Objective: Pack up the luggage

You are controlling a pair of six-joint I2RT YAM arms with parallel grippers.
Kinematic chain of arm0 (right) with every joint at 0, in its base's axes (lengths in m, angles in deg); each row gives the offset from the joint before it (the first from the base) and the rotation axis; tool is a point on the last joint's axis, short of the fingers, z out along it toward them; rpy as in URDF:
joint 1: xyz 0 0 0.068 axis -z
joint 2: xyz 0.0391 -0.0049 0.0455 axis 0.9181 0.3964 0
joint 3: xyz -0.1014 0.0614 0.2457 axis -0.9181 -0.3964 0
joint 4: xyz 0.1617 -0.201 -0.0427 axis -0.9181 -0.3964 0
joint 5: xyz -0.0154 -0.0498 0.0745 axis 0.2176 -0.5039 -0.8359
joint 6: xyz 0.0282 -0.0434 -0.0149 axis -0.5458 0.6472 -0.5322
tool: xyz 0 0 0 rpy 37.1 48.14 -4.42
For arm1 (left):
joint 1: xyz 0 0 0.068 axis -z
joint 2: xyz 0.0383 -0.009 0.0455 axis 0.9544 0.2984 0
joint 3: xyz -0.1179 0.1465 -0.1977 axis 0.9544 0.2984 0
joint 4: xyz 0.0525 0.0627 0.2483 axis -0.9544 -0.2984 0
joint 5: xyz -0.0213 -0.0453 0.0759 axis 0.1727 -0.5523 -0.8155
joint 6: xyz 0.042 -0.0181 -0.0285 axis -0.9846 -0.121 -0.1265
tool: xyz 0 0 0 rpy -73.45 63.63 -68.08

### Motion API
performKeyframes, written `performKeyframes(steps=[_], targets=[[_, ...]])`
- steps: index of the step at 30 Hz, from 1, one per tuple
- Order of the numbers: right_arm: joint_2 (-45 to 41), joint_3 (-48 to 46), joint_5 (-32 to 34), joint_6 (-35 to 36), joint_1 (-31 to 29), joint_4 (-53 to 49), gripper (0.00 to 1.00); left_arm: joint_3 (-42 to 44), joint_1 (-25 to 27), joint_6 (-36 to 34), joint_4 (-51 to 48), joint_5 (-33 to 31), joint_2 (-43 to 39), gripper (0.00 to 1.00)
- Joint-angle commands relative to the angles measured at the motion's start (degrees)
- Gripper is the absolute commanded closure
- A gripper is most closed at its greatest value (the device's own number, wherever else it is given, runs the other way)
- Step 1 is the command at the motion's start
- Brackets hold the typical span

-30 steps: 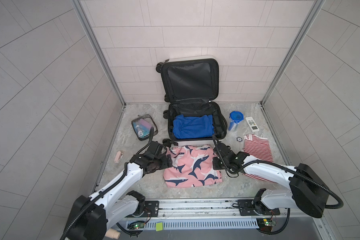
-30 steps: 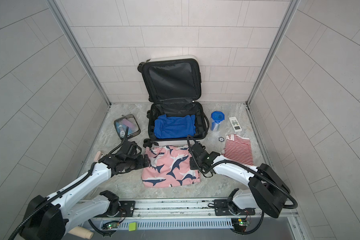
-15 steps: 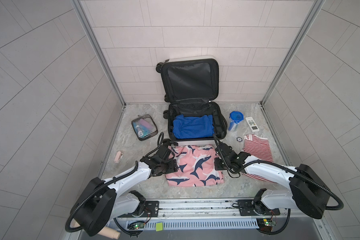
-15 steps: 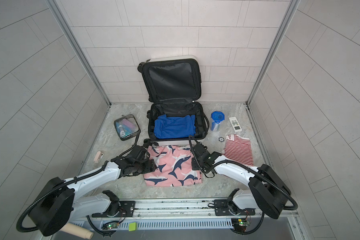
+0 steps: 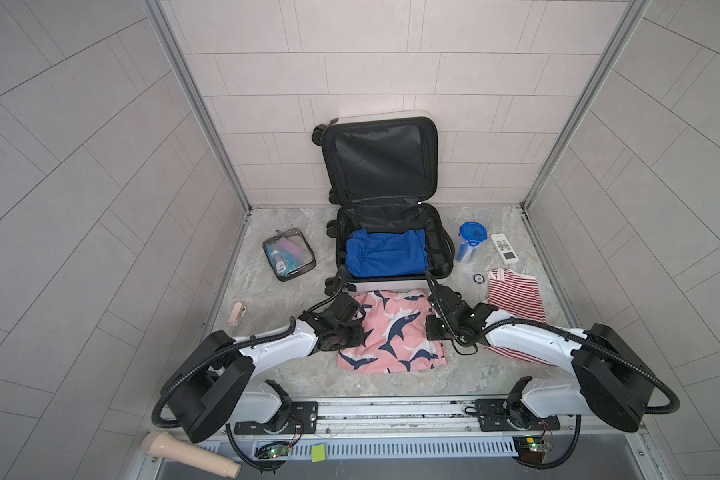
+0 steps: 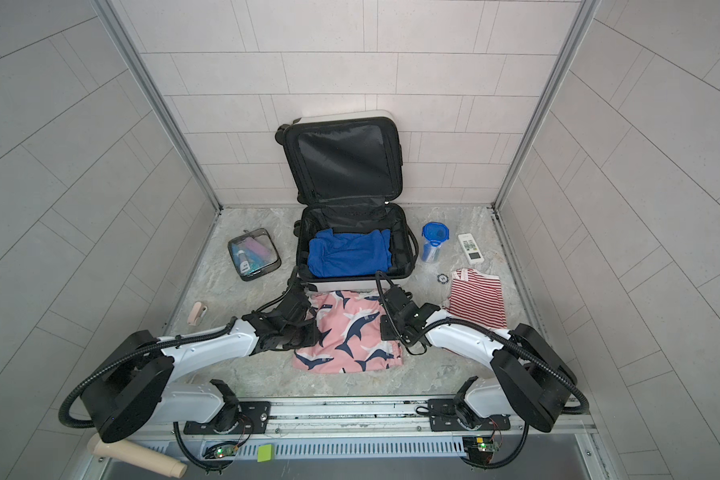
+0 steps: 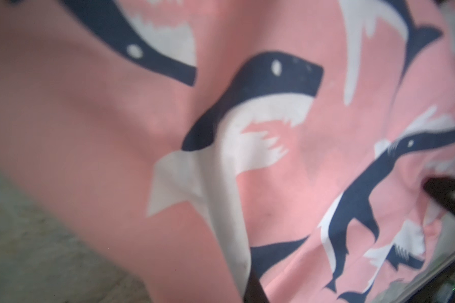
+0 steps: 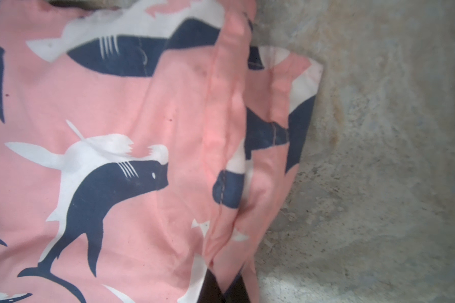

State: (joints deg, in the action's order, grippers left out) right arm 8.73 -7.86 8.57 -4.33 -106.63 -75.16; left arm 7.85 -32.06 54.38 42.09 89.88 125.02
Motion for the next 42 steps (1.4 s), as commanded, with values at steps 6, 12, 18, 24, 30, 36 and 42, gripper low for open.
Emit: performKeyframes(steps=[6, 12, 18, 24, 30, 36, 42], targets=[[-2.44, 2.03, -1.18, -0.69, -0.92, -1.35, 1.0, -3.33, 0.61, -0.26, -3.02, 0.76, -5.18, 1.0], [-7.59, 2.21, -1.36, -0.54, -1.06, -4.11, 1.0, -5.39, 0.99, -1.01, -9.13, 0.06, -11.13, 1.0], [-13.32, 3.84, -3.58, 0.62, -1.1, -7.22, 1.0, -7.37, 1.78, -1.15, -14.24, -0.53, -16.4, 1.0], [-18.58, 6.96, -5.91, 2.76, -1.12, -11.11, 1.0, -11.43, 3.34, -1.38, -18.98, -2.13, -20.22, 1.0], [-22.72, 11.49, -4.87, 4.92, -1.07, -14.98, 1.0, -16.64, 4.29, -1.77, -21.77, -3.47, -22.18, 1.0], [-25.24, 16.0, -1.04, 7.3, -0.3, -15.43, 1.0, -23.06, 4.43, -2.75, -22.91, -5.78, -20.69, 1.0], [-21.9, 23.03, -1.6, 9.37, 3.56, -14.95, 1.0, -29.98, 4.4, -7.39, -19.91, -10.93, -16.93, 1.0]])
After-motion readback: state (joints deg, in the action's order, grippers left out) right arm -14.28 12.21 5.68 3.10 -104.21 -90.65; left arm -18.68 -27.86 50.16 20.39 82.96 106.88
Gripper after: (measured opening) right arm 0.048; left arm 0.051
